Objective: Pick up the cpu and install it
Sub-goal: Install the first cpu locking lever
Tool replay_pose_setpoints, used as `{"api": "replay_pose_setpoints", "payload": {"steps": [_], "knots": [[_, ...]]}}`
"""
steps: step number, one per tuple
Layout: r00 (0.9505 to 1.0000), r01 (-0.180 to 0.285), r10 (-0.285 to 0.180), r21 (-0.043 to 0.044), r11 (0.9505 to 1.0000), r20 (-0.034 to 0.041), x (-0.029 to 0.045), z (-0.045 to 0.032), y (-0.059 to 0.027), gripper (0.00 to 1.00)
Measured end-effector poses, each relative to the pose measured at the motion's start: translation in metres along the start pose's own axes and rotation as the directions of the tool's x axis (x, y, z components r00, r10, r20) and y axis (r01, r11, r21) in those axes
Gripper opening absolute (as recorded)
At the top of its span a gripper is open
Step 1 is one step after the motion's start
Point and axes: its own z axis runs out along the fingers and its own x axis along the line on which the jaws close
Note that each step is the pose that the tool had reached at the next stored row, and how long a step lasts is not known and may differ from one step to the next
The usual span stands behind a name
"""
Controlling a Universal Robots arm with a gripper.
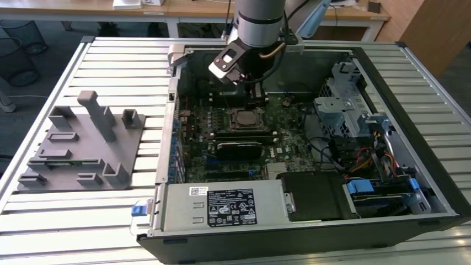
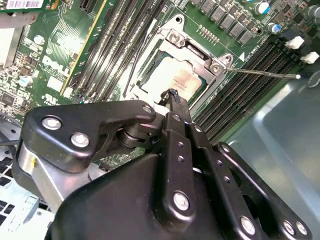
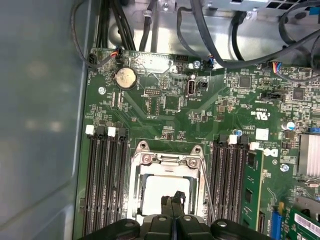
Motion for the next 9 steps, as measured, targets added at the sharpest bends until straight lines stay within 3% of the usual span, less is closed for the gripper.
{"api": "replay_pose_setpoints", "payload": {"steps": [9], "knots": [[1.0,0.0,0.0,0.0,1.0,-0.0001,-0.0002,-0.0105,0.0001,0.11]]}}
